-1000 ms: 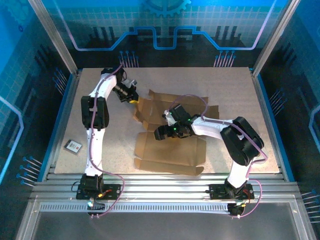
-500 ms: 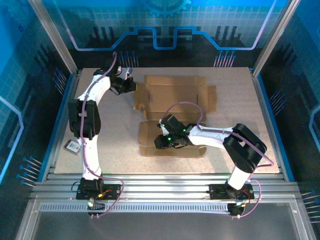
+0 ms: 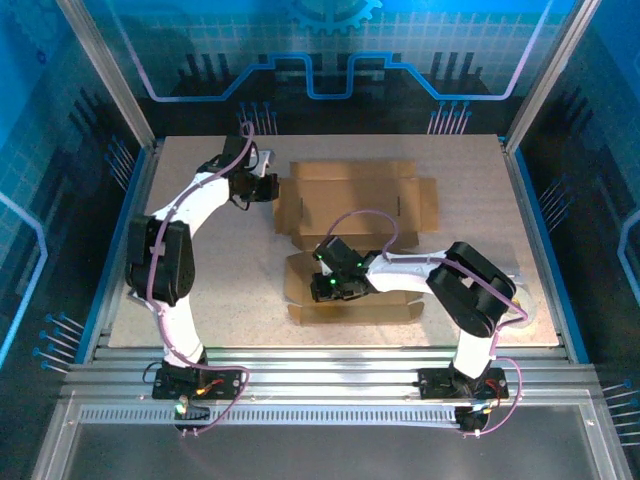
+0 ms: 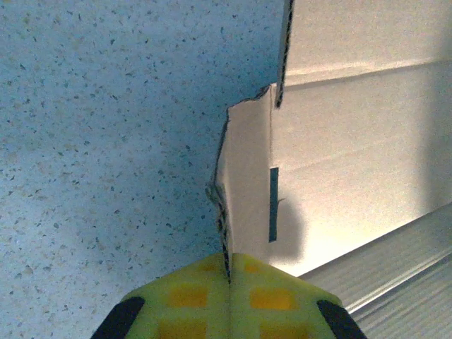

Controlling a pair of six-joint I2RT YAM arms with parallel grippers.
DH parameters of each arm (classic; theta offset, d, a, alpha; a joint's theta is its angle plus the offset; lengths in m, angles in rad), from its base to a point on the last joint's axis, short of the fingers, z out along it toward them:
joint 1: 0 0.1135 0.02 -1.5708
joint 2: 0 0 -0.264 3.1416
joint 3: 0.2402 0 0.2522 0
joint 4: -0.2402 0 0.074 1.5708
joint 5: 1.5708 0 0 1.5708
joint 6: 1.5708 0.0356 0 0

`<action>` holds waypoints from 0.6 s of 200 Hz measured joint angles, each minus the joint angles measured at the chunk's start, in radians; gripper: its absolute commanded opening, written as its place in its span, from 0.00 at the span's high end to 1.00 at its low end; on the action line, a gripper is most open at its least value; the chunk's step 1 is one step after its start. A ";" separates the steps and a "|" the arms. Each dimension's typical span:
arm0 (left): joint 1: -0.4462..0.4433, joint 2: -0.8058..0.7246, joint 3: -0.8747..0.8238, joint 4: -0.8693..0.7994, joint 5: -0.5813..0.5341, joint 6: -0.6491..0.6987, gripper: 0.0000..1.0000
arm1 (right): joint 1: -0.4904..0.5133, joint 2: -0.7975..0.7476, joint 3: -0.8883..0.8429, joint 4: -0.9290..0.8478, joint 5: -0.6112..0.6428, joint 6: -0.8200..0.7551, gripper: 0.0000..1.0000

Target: Fold the paper box

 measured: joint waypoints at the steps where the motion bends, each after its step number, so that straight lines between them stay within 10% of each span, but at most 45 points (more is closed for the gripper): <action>1: -0.001 -0.002 -0.002 0.002 -0.001 0.000 0.96 | 0.000 0.000 0.000 0.000 0.000 0.000 0.96; 120: -0.085 -0.179 -0.246 0.193 -0.134 -0.080 0.95 | 0.017 0.045 0.054 0.000 0.011 0.026 0.99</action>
